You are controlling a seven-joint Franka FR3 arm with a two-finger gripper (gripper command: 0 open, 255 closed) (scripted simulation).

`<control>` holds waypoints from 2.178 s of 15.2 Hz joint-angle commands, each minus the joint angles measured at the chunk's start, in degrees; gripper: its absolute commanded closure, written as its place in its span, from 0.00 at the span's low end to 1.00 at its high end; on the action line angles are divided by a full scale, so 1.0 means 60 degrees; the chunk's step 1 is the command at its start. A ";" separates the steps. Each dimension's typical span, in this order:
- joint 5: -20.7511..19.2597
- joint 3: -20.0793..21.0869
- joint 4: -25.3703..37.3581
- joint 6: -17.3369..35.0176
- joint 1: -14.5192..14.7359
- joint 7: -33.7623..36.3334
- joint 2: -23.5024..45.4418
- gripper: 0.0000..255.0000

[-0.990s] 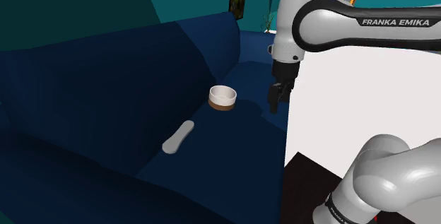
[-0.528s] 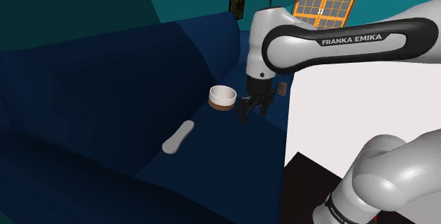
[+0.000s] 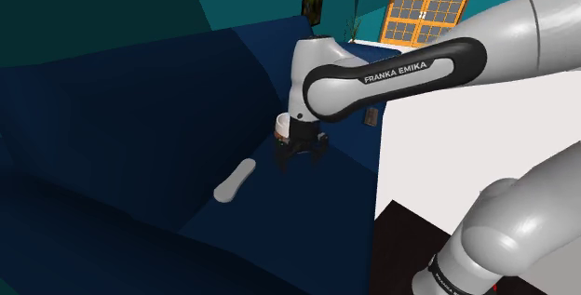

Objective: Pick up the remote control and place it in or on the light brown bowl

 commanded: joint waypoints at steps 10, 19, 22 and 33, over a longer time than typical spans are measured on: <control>-0.2061 0.0750 0.2268 0.2365 -0.0296 0.5002 0.4187 0.00; -0.3724 -0.0339 0.5240 0.2905 0.0648 0.8345 0.7396 0.00; -0.3876 -0.0523 0.5572 0.3079 0.0794 0.8634 0.7860 0.00; -0.4085 -0.0673 0.5630 0.3523 0.0924 0.8760 0.8379 0.00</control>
